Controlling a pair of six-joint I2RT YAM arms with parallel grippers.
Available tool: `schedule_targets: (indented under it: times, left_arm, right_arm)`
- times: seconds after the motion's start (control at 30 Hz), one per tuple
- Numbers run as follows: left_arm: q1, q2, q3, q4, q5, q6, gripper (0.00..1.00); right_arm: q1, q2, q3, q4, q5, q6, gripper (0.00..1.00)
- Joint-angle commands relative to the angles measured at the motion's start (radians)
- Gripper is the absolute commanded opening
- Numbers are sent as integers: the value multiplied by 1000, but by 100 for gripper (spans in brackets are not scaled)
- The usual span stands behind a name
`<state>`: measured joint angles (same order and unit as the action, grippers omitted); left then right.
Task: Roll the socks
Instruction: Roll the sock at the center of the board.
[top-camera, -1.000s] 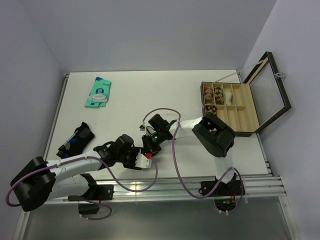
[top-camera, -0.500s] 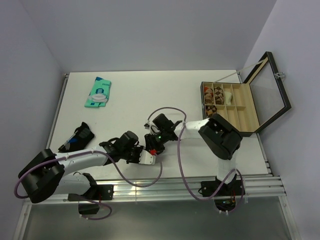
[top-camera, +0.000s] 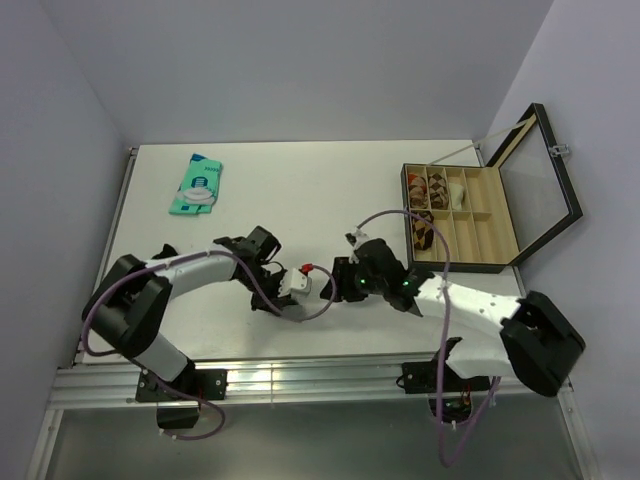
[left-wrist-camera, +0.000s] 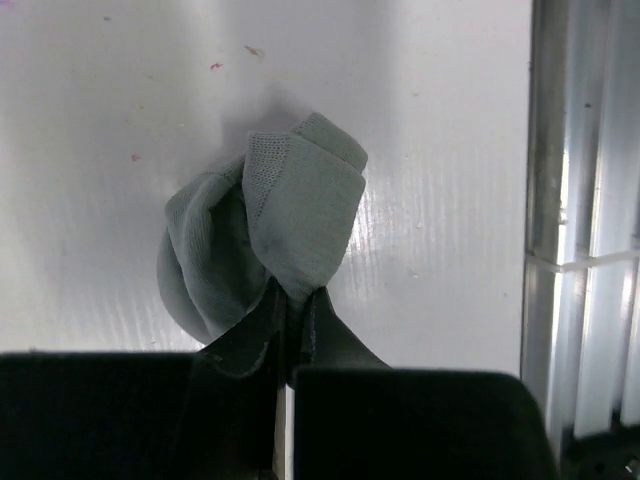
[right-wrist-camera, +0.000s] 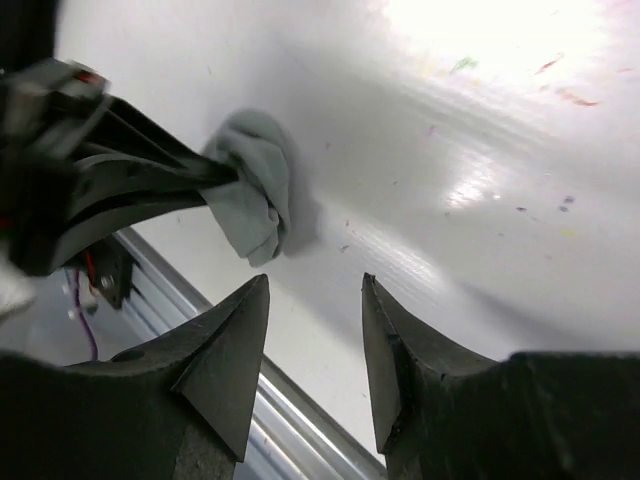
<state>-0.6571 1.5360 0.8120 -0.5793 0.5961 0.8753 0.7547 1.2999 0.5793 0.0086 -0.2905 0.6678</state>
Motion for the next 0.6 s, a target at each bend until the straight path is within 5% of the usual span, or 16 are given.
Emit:
schedule_targets:
  times: [0.0, 0.23, 0.37, 0.57]
  left_arm:
    - [27, 87, 70, -217, 122, 77, 0]
    - [68, 292, 248, -456, 189, 178, 0]
    - [85, 422, 340, -571, 212, 214, 0]
    - [99, 538, 453, -672, 208, 220, 0]
  right_arm:
    - [5, -170, -77, 80, 174, 44, 49]
    - [132, -369, -162, 84, 406, -19, 48]
    - [314, -361, -127, 57, 576, -79, 47]
    - [469, -256, -87, 114, 626, -171, 43]
